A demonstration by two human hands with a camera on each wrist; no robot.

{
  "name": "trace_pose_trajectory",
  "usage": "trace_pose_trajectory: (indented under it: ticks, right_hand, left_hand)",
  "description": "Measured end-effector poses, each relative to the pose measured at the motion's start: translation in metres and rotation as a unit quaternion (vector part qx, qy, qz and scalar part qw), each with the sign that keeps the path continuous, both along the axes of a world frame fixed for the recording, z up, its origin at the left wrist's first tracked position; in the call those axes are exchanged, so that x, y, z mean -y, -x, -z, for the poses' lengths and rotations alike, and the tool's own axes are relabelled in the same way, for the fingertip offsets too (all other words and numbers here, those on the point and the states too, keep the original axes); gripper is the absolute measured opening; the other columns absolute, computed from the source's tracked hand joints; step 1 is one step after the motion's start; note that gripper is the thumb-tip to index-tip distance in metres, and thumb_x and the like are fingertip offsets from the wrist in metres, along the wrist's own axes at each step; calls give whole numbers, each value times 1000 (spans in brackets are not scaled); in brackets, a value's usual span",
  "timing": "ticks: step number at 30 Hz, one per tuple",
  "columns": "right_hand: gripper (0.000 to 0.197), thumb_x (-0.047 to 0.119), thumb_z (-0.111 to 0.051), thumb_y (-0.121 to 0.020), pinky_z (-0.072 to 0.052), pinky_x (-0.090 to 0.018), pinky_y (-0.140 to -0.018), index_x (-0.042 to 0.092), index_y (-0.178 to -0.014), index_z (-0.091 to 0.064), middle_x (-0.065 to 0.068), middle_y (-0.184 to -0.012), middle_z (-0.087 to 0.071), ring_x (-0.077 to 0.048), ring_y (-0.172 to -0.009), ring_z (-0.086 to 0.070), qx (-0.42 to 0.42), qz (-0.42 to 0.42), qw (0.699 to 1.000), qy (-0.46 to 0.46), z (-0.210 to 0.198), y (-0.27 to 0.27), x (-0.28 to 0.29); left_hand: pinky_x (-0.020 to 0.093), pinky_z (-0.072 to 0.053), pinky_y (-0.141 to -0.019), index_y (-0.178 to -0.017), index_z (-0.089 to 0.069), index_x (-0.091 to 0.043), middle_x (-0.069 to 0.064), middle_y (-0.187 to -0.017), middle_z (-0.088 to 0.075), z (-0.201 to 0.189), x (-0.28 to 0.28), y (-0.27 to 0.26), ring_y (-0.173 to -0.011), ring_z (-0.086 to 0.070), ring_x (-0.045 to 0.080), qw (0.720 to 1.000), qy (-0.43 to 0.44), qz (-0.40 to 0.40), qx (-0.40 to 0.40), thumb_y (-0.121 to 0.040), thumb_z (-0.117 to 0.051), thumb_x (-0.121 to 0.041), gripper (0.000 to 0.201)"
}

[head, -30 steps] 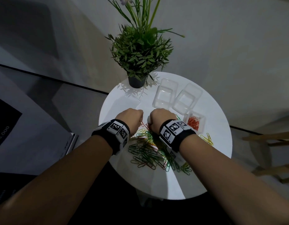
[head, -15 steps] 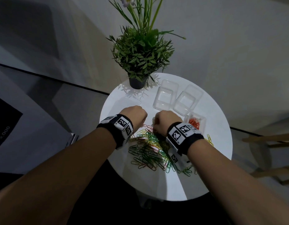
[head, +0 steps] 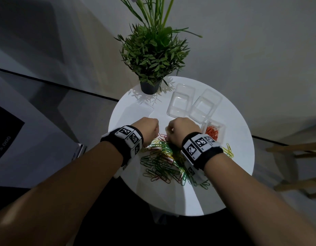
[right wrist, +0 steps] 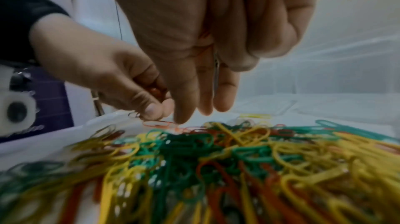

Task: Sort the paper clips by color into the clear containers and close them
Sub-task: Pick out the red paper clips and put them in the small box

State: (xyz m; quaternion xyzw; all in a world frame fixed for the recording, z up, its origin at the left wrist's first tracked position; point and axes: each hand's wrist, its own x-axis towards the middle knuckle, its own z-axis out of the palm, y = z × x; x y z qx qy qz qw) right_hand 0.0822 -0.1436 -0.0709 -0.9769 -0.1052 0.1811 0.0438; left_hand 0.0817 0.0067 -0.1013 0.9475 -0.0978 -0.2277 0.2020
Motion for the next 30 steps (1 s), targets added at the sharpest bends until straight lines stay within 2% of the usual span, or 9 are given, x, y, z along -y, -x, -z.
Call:
trace_pose_trajectory:
  ticks: [4, 8, 13, 17, 19, 21, 23, 27, 30]
  right_hand:
    - [13, 20, -63, -84, -42, -30, -71, 15, -96, -66, -7, -102, -62, -29, -98, -60, -18, -34, 999, 24, 3, 0, -10]
    - [8, 19, -60, -84, -41, -30, -68, 11, -87, -60, -8, -92, -60, -30, -92, -61, -21, -36, 999, 32, 6, -3, -15]
    - [18, 20, -61, -82, -45, -29, -67, 16, -98, -68, -8, -97, -65, -28, -87, -61, -41, -49, 997, 38, 13, -8, -19]
    - [14, 19, -63, -81, -50, -30, -73, 16, -94, -67, -5, -100, -66, -27, -93, -62, -44, -26, 999, 11, 13, -6, -13]
    - [5, 18, -61, -83, -48, -29, -72, 17, -79, -59, -4, -97, -66, -25, -92, -61, -26, 2, 999, -43, 7, -5, -5]
    - [17, 17, -61, -84, -42, -25, -69, 22, -70, -53, -1, -87, -64, -20, -84, -57, -7, 51, 991, -120, 2, -5, 4]
    - [17, 14, -66, -80, -42, -24, -67, 20, -67, -57, 3, -76, -63, -18, -78, -58, 3, 104, 971, -214, -2, -4, 14]
    - [19, 1, -71, -72, -57, -39, -76, 14, -61, -61, -10, -75, -72, -22, -76, -70, -17, 190, 911, -365, -13, 2, 36]
    - [19, -6, -72, -73, -51, -22, -60, 7, -64, -63, -2, -64, -66, -1, -53, -60, -13, 251, 888, -384, -23, 9, 69]
  left_hand:
    - [36, -49, -87, -102, -60, -10, 8, -104, -66, 1, 3, 4, -101, -58, 27, 1000, 11, -6, 3, -91, -46, -8, 18]
    - [37, -48, -85, -100, -61, -11, 10, -104, -65, 7, 5, 5, -101, -58, 28, 1000, -4, -5, 18, -89, -54, -11, 12]
    - [37, -51, -80, -101, -60, -13, 10, -103, -64, 4, 4, 7, -97, -59, 30, 998, -42, -15, 44, -86, -61, -17, 16]
    - [34, -50, -77, -103, -67, -10, 12, -103, -65, 0, 4, 11, -96, -61, 31, 994, -79, -38, 70, -86, -64, -20, 20]
    - [34, -50, -72, -99, -68, -9, 13, -100, -66, -2, 6, 12, -92, -62, 32, 993, -79, -49, 69, -87, -61, -15, 15]
    - [34, -48, -68, -96, -67, -7, 14, -98, -66, -3, 8, 13, -89, -62, 33, 993, -85, -46, 69, -88, -57, -10, 13]
    - [34, -45, -66, -97, -64, -6, 16, -99, -65, -4, 11, 13, -89, -62, 34, 992, -100, -32, 67, -90, -53, -8, 13]
    - [33, -43, -66, -104, -59, -5, 15, -104, -62, -5, 14, 13, -93, -61, 32, 989, -141, 10, 46, -92, -49, -5, 15]
    - [33, -42, -70, -106, -54, -5, 14, -108, -60, -3, 16, 14, -97, -60, 31, 987, -150, 33, 41, -93, -49, -6, 15]
